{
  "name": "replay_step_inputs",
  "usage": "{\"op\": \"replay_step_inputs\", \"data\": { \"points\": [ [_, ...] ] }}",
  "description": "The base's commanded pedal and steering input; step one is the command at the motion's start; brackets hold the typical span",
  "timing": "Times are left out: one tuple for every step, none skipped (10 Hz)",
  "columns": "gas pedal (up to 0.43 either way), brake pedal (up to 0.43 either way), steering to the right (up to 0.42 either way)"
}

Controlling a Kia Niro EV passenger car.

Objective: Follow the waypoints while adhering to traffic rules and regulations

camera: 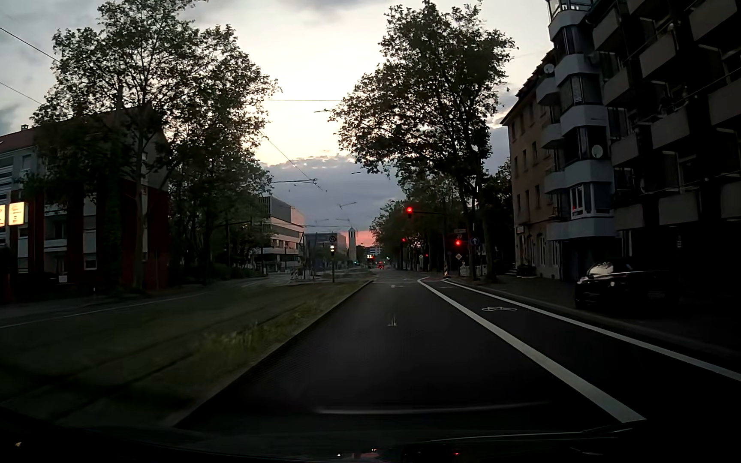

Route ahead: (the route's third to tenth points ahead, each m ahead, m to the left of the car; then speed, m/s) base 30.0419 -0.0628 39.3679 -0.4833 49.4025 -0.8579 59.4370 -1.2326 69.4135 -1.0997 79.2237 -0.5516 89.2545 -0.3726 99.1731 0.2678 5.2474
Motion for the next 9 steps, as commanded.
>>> {"op": "replay_step_inputs", "data": {
  "points": [
    [0.000,0.000,-0.001],
    [0.000,0.000,0.000],
    [0.000,0.000,0.000],
    [0.000,0.000,0.000],
    [0.000,0.000,0.000],
    [0.000,0.000,0.000],
    [0.000,0.000,0.000],
    [0.000,0.000,0.001],
    [0.000,0.000,0.001]
  ]
}}
